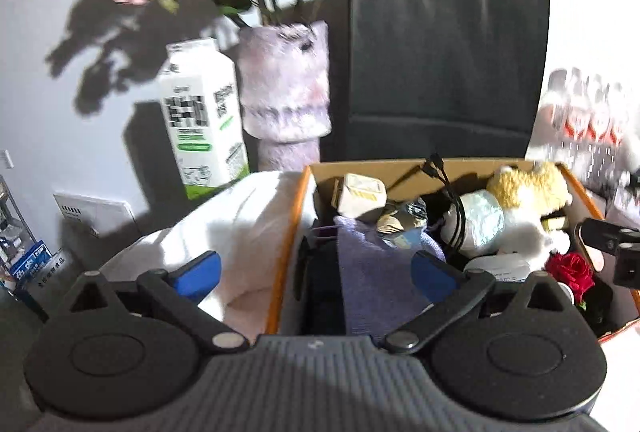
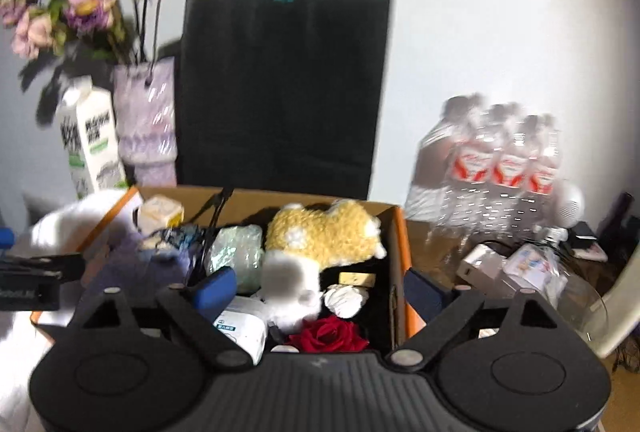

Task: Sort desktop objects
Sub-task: 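Withdraw both tools from the box back over the empty towel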

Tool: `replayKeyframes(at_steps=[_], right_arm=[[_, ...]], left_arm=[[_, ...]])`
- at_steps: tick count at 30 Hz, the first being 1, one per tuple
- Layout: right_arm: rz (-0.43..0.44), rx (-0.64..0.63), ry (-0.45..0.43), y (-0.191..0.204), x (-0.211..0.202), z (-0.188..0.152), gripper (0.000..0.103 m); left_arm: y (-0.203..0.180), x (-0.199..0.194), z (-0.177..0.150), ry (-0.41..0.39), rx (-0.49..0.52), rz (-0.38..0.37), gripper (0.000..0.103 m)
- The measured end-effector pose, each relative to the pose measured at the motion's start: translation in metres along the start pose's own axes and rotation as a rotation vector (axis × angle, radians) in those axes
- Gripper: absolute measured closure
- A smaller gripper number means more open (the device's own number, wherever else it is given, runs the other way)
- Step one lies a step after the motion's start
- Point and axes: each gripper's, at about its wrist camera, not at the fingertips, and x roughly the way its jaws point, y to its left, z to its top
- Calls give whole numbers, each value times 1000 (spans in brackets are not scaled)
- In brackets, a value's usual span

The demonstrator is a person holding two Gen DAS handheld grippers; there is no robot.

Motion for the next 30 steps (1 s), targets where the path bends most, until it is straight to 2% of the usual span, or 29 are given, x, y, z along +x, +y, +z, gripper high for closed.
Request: replayKeyframes(at_steps=[5,7,12,14,19,21,22,23,27,28,30], right_arm=[[-5,144,-5,-9,-17,-32,12],[10,167,0,-6,-20,-45,12],[49,103,21,10,-32,-55,12],[75,64,-2,17,-43,-60,12],[113,25,-70,17,-71,-73,10],[140,12,-90,11,-83,-82,7],[143,10,-87,8,-89,-86,4],[139,8,-76,6,-95,-91,3],[117,9,6,-3,-121,-115,2],[115,4,30,-5,-128,-122,2],[120,13,60,-11,-145,-138,2]], left_arm=[[6,-7,-41,-19,-24,36,0],[6,-6,-56,4,-29,39,0],[0,-8,-83,40,-20,29,0],[-4,-15,-86,19,-16,50,0],[-2,-48,-87,-34,-83,-74,0],[0,-65,-90,-42,-91,-148,0],[0,-73,-94,-47,-88,-155,0],[-3,-81,-99,-56,-72,-145,0],[-30,-117,-128,-49,158,-38,0],[-33,-128,-136,-44,170,-40,0],[-30,-147,-155,-45,135,-161,0]])
